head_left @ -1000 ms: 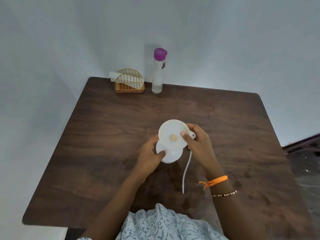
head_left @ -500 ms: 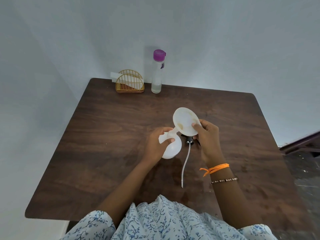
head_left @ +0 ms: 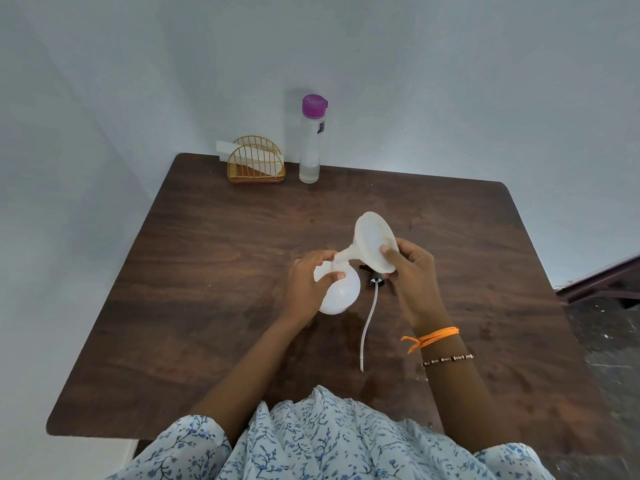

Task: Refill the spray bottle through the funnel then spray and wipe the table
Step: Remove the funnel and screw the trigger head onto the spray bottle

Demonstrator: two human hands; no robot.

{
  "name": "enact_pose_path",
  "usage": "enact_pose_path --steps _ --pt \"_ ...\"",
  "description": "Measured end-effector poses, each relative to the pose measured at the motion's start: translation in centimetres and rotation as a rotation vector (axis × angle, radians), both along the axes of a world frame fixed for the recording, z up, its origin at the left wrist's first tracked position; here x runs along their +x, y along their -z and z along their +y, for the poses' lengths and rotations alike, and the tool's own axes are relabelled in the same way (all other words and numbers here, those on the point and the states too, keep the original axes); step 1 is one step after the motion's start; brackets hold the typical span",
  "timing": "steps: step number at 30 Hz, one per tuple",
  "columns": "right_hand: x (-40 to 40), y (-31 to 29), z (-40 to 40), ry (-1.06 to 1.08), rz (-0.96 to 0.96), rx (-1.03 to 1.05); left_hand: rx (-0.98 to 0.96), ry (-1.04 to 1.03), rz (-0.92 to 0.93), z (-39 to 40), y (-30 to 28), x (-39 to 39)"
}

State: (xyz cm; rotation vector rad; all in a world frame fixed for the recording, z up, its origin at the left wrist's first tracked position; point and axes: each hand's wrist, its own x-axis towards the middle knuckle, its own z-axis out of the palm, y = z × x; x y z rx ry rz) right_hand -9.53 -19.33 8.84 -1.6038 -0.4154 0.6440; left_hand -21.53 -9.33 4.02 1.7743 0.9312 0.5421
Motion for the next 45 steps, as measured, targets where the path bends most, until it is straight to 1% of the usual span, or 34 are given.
enact_pose_path --steps 3,4,6,7,8,11,12,14,15,18,22,26,28,31,34,39,41,45 --pt "0.2 0.3 -0.1 0.033 -0.083 -0.073 0.007 0.011 -0.007 0.0 0.1 0.0" --pt "0.2 0.3 -0.1 0.030 -0.036 -0.044 0.009 0.010 -0.004 0.0 0.0 0.0" --pt "0.1 0.0 -0.2 0.015 0.151 0.064 0.009 0.003 0.014 0.0 -0.1 0.1" --pt "0.2 0.0 -0.3 0.016 0.212 0.107 0.007 0.003 0.020 0.0 -0.2 0.1" --pt "0.2 -0.1 -0.3 0.023 0.228 0.106 0.003 0.007 0.019 0.0 -0.2 0.0" --pt "0.3 0.4 -0.4 0.042 0.089 -0.027 0.007 0.022 0.004 0.1 0.0 0.0" --pt "0.2 0.5 -0.5 0.037 0.096 -0.023 0.011 0.022 0.011 0.0 0.0 0.1" --pt "0.3 0.6 -0.7 0.022 0.212 0.047 0.013 0.015 0.028 0.0 0.0 0.1" --pt "0.4 0.6 -0.7 0.017 0.239 0.063 0.014 0.015 0.023 0.0 -0.1 0.1" --pt "0.7 0.8 -0.8 0.040 0.197 0.008 0.011 0.028 -0.016 0.1 -0.1 0.0" --pt "0.9 0.6 -0.8 0.073 0.418 0.151 -0.034 0.022 -0.020 -0.1 -0.2 0.0" --pt "1.5 0.5 0.0 0.072 0.479 0.188 -0.090 0.047 0.004 0.2 -0.1 -0.1" --pt "2.1 0.4 0.6 0.069 0.471 0.176 -0.141 0.033 -0.031 0.6 -0.2 -0.1" --pt "3.7 0.1 2.2 0.052 0.323 0.104 -0.240 -0.008 -0.086 1.3 -0.8 0.2" --pt "5.8 0.3 4.6 0.051 0.068 -0.065 -0.267 -0.008 -0.084 2.7 -1.4 1.1" --pt "9.6 1.1 9.9 0.058 -0.334 -0.198 -0.260 -0.003 -0.022 5.7 -1.6 3.5" --pt "11.1 1.9 12.0 0.073 -0.405 -0.232 -0.261 -0.010 0.004 6.6 -1.4 4.5" --pt "14.1 4.4 16.1 0.077 -0.438 -0.280 -0.266 0.016 0.059 8.1 -0.4 6.3"
